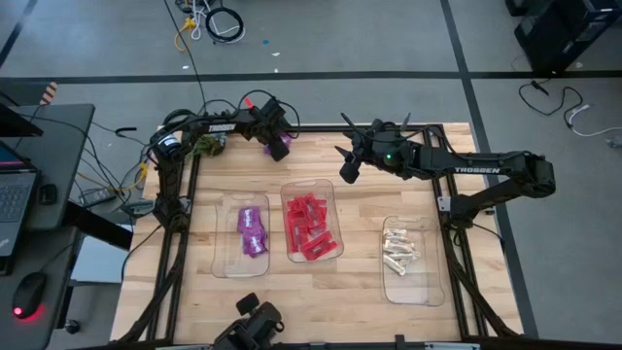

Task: Sort candy
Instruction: Put the violet candy pack into the left transparent bin

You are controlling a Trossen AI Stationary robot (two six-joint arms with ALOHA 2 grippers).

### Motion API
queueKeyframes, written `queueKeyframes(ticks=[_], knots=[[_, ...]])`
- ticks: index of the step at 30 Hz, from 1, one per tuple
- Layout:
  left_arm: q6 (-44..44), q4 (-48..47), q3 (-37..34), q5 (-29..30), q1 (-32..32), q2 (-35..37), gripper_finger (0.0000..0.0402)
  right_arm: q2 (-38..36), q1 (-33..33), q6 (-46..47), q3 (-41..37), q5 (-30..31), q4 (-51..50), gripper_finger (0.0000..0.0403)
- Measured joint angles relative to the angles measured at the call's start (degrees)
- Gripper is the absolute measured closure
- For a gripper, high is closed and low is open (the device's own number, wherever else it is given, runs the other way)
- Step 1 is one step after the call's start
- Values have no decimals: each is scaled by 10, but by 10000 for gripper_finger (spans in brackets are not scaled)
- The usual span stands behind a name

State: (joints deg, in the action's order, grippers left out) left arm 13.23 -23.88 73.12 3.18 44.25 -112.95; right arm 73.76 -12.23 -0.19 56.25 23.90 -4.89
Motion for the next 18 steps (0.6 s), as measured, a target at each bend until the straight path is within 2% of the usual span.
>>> queueKeyframes(ticks=[3,5,10,18], knots=[[3,-11,4,1,0,0,374,0,0,0,0,0,0,204],[4,-21,13,2,0,0,393,0,0,0,0,0,0,206],[17,-35,36,2,-6,8,399,0,0,0,0,0,0,206],[23,-74,39,-10,-17,70,399,0,0,-6,0,0,-23,209]])
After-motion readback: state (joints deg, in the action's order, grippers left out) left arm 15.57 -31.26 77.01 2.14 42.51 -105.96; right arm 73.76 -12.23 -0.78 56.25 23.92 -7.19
